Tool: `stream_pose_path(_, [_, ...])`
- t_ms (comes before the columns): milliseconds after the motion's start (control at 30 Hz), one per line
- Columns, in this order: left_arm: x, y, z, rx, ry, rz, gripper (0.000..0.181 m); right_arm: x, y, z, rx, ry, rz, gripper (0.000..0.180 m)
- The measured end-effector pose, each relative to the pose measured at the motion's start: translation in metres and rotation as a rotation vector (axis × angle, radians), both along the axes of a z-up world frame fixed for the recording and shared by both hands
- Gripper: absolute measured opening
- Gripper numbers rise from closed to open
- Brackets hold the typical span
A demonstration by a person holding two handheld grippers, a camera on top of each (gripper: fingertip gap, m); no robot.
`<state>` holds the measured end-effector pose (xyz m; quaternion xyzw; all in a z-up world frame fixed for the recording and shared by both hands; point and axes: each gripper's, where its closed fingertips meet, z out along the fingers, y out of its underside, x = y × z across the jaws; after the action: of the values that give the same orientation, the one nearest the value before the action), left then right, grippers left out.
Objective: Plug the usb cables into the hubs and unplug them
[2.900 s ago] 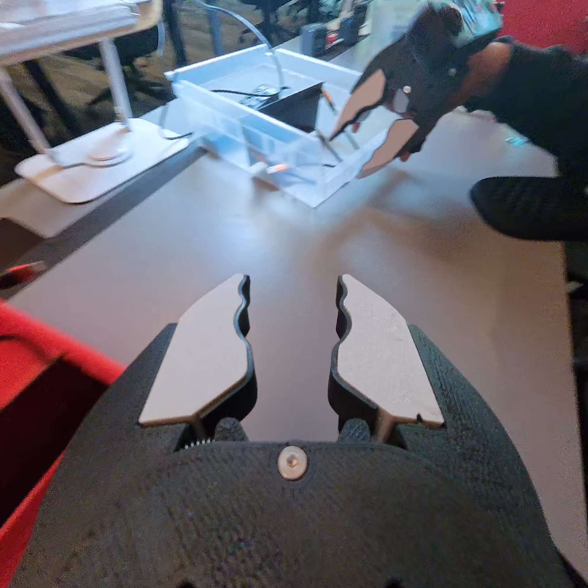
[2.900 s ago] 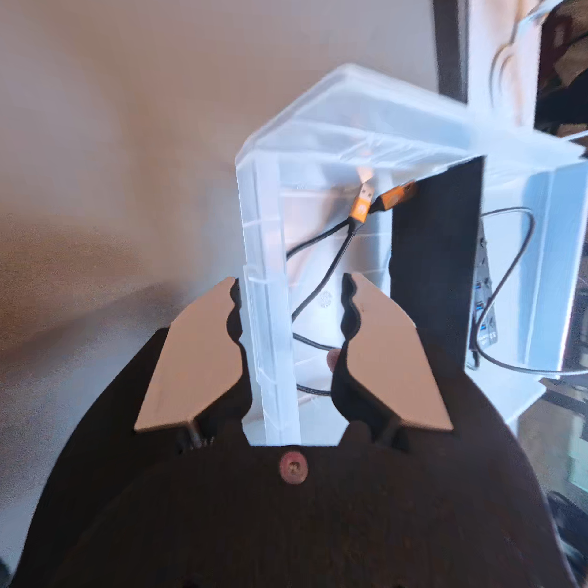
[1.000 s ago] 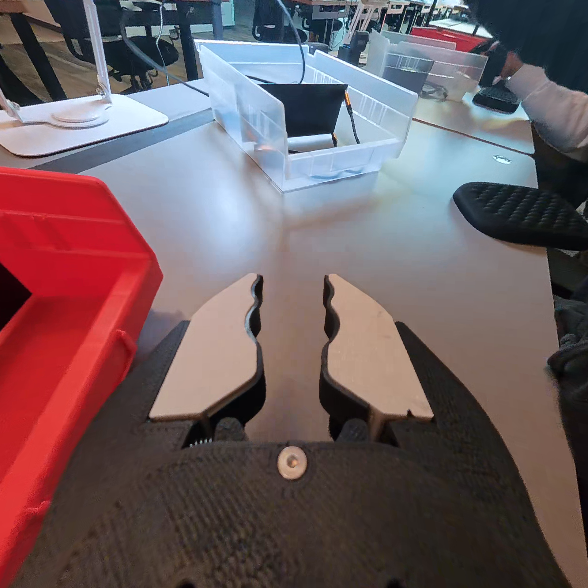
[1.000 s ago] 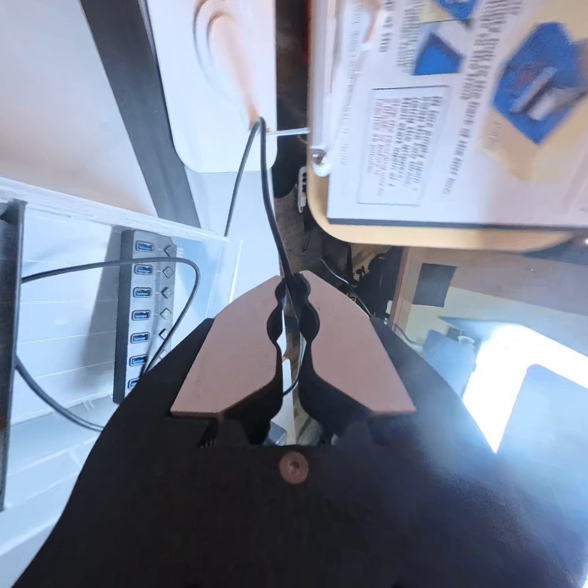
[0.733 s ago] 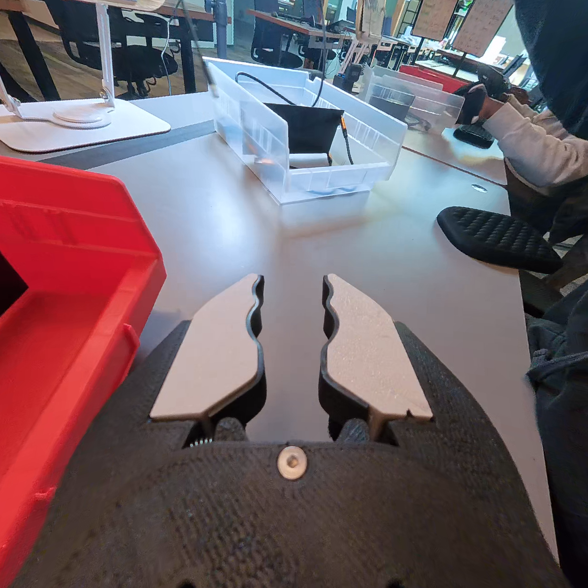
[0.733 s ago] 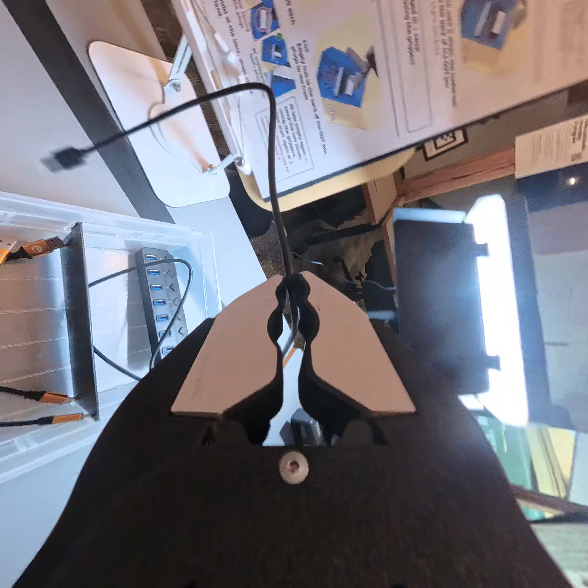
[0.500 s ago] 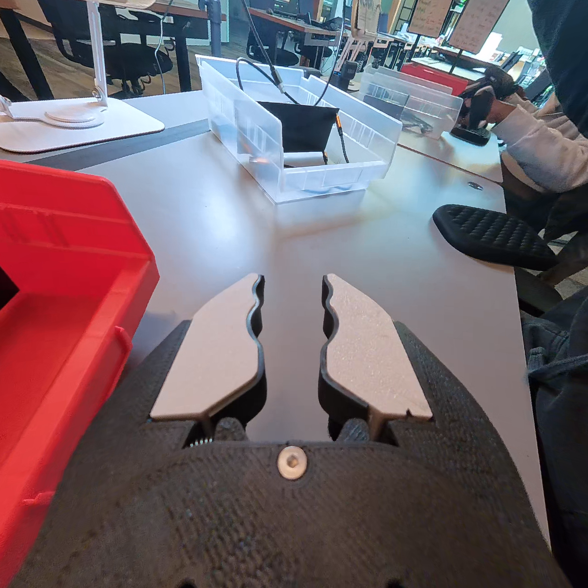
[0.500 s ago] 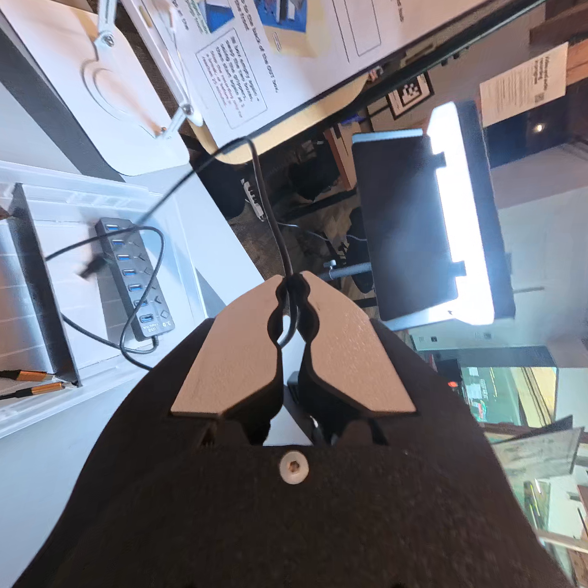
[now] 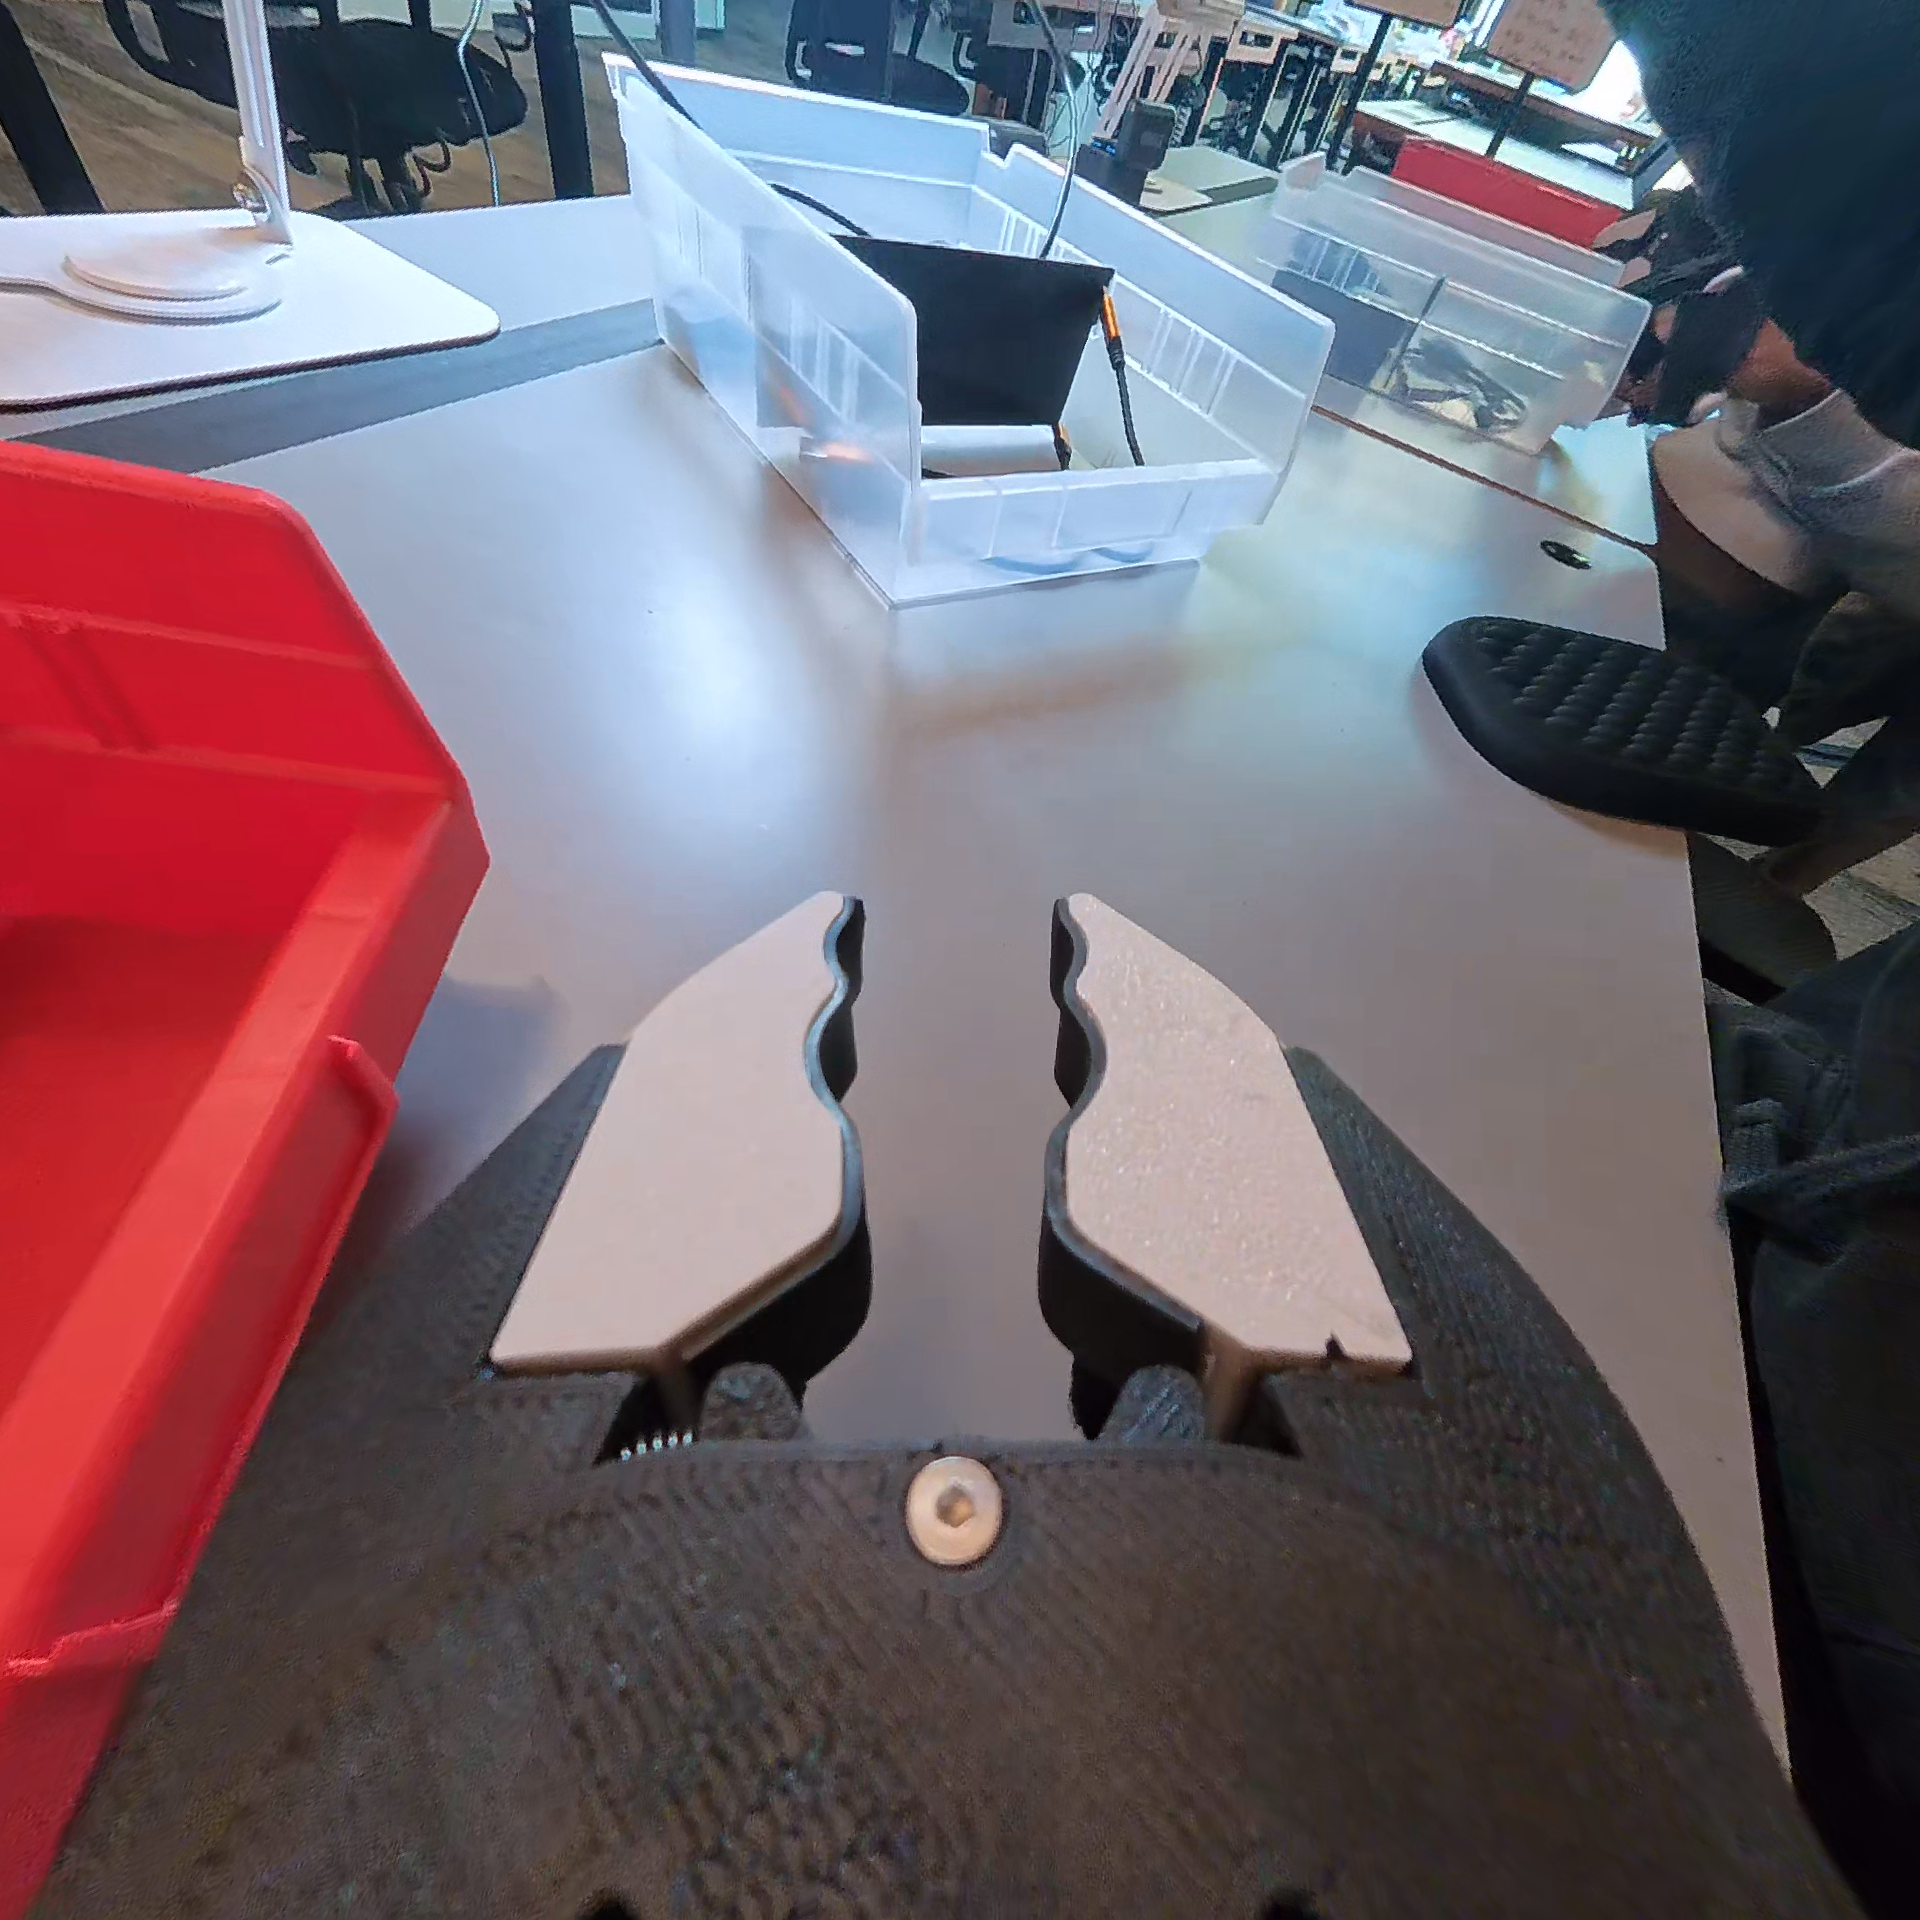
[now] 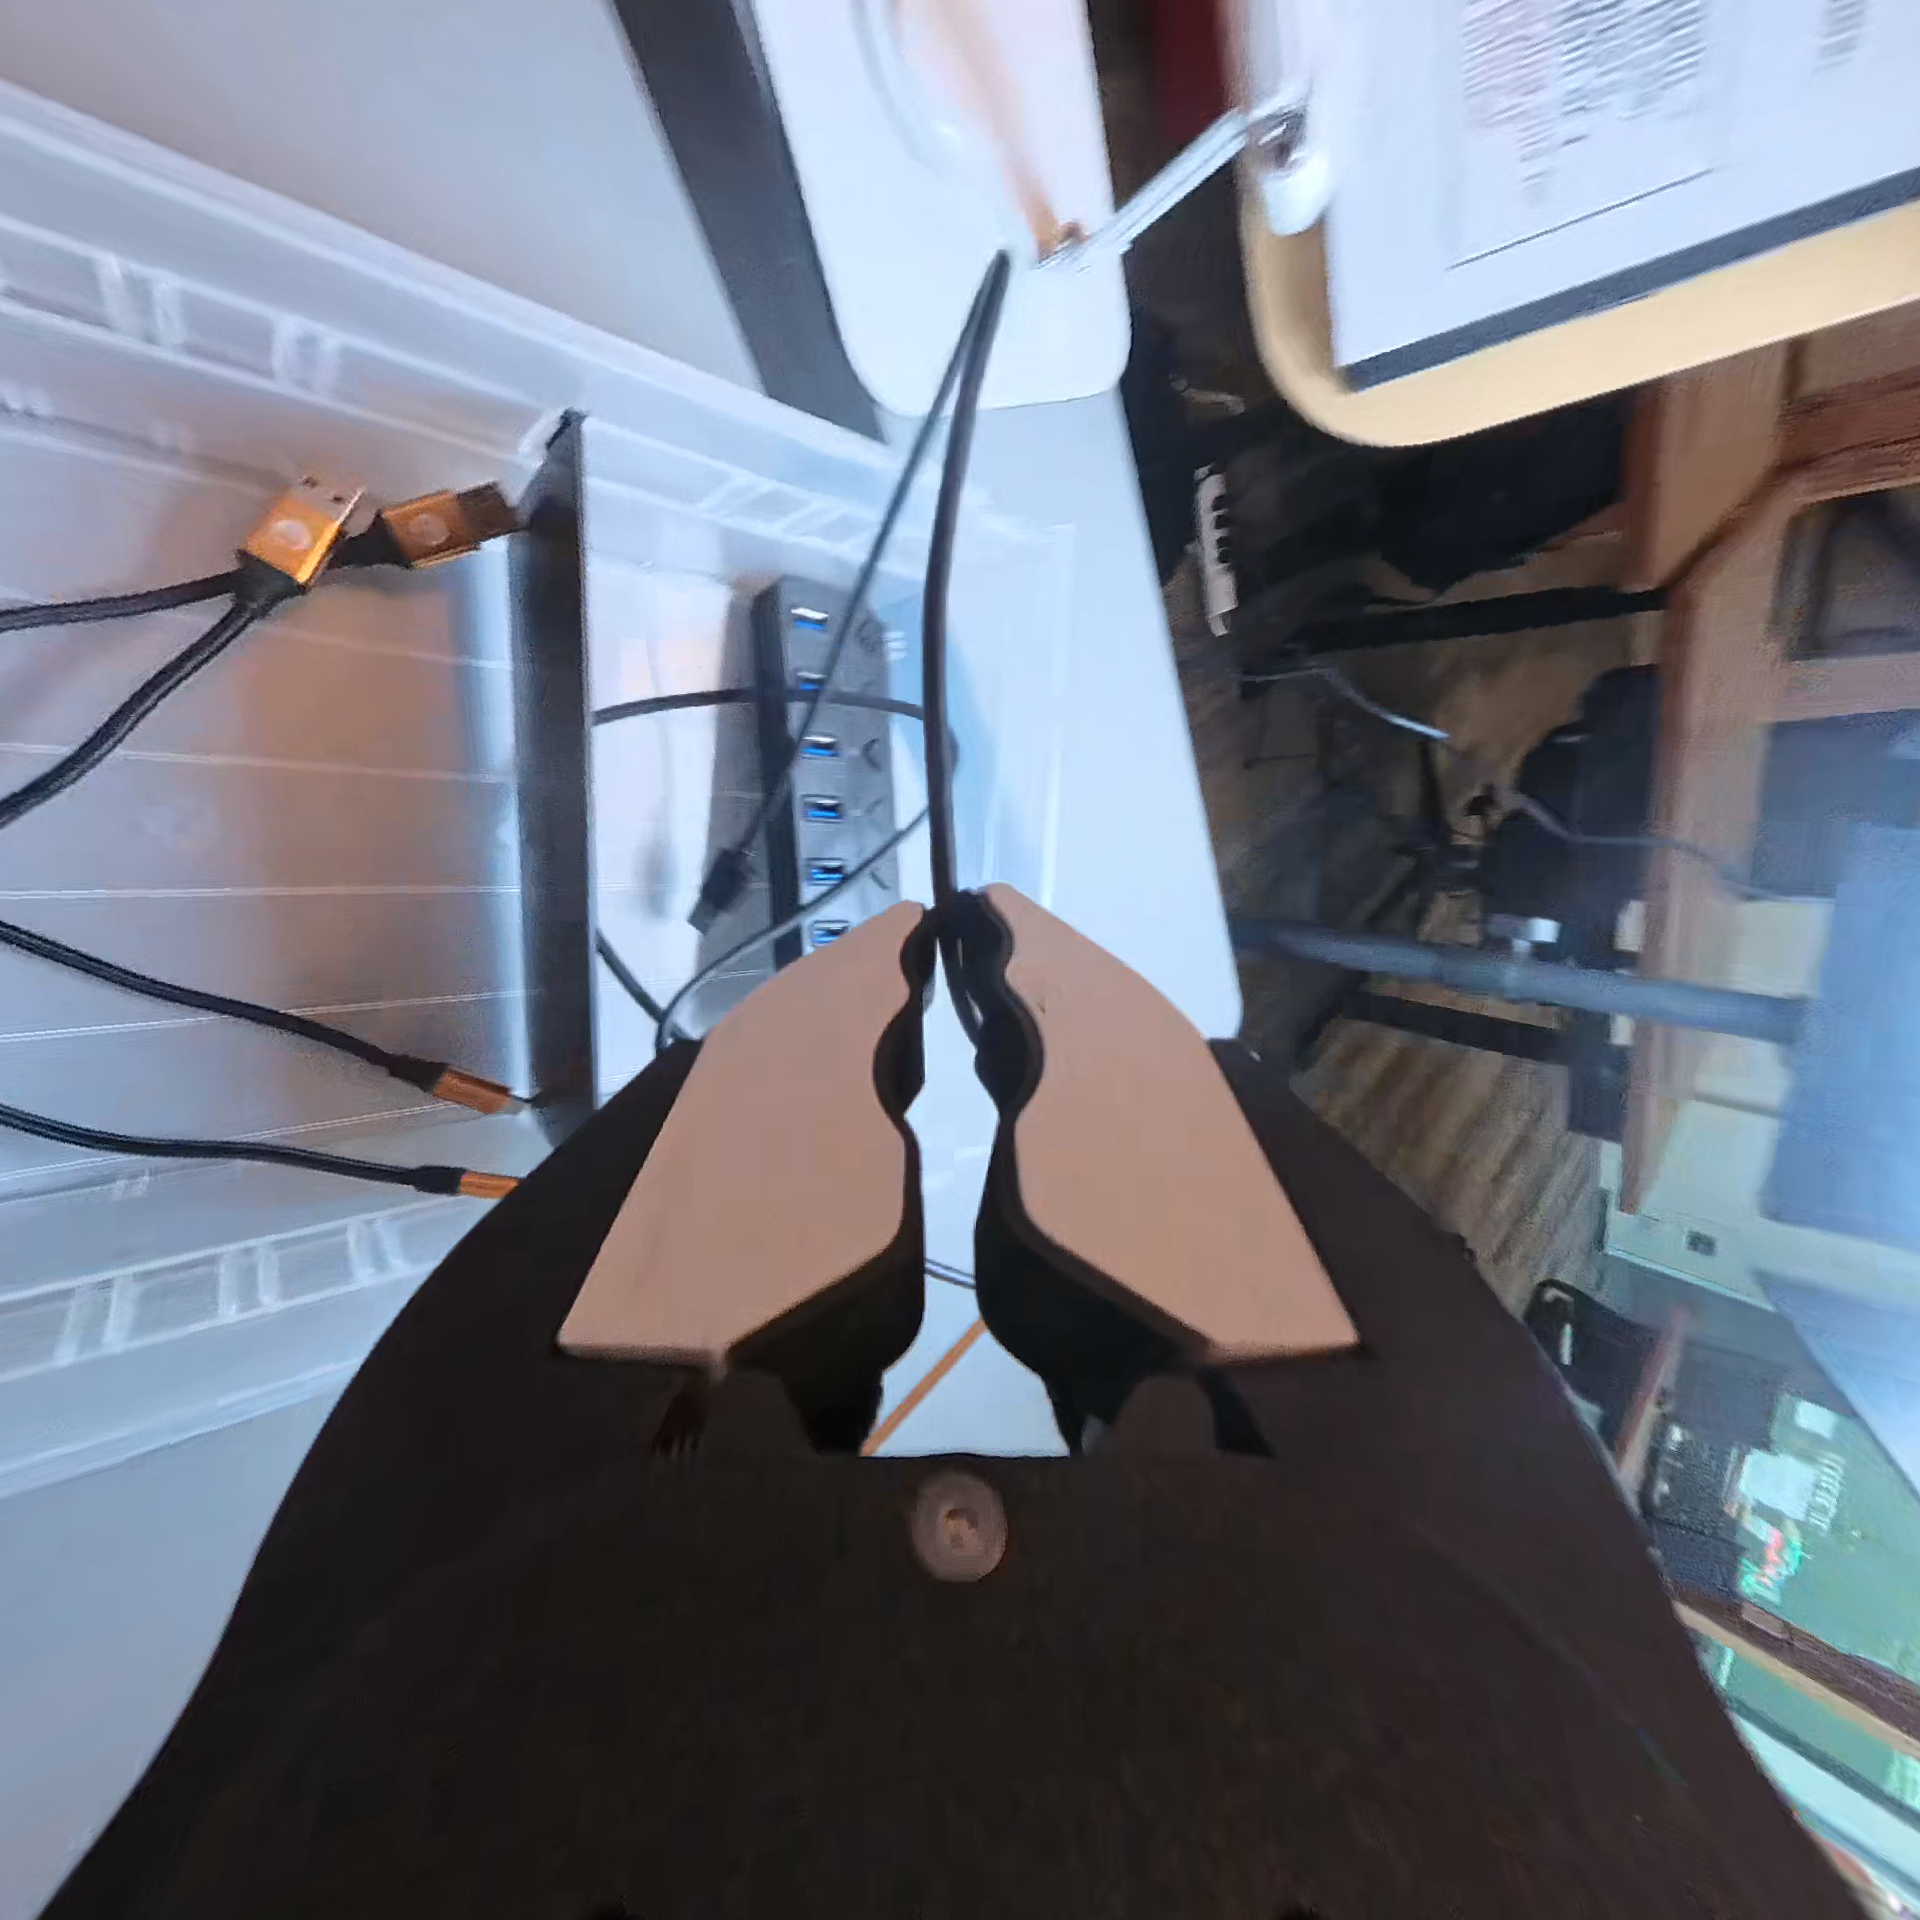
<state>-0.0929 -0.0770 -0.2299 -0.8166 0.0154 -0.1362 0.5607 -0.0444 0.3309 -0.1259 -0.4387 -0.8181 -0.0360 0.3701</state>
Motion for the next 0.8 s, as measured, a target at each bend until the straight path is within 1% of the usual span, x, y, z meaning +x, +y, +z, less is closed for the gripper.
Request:
stream_pose_path(200, [-0.003, -0.001, 0.0, 0.0, 0.007, 0.012, 0.034, -0.012, 0.013, -0.09, -0.006, -0.235, -0.024, 0.006])
stream_pose_path(267, [-0.005, -0.002, 0.0, 0.002, 0.0, 0.02, 0.035, -0.016, 0.014, -0.102, 0.037, -0.246, -0.017, 0.007])
stream_pose_path(300, [-0.006, -0.003, 0.0, 0.003, -0.005, 0.022, 0.035, -0.019, 0.01, -0.102, 0.037, -0.225, -0.015, 0.016])
stream_pose_path(400, [-0.007, -0.003, 0.001, 0.006, -0.017, 0.025, 0.035, -0.026, -0.006, -0.084, -0.02, -0.091, -0.022, 0.048])
stream_pose_path(500, [-0.008, -0.002, 0.001, 0.007, -0.016, 0.026, 0.035, -0.028, -0.03, -0.046, -0.121, 0.116, 0.007, 0.067])
stream_pose_path(600, [-0.01, -0.002, 0.003, 0.016, -0.019, 0.033, 0.035, -0.02, -0.057, -0.007, -0.237, 0.336, 0.062, 0.071])
stream_pose_path(667, [-0.013, -0.003, 0.008, 0.03, -0.018, 0.045, 0.035, -0.007, -0.074, 0.015, -0.316, 0.471, 0.087, 0.068])
stream_pose_path(733, [-0.021, -0.005, 0.019, 0.056, -0.006, 0.072, 0.037, 0.01, -0.093, 0.026, -0.425, 0.56, 0.099, 0.057])
stream_pose_path(800, [-0.035, -0.009, 0.038, 0.08, 0.027, 0.112, 0.037, 0.029, -0.115, 0.025, -0.528, 0.62, 0.11, 0.056])
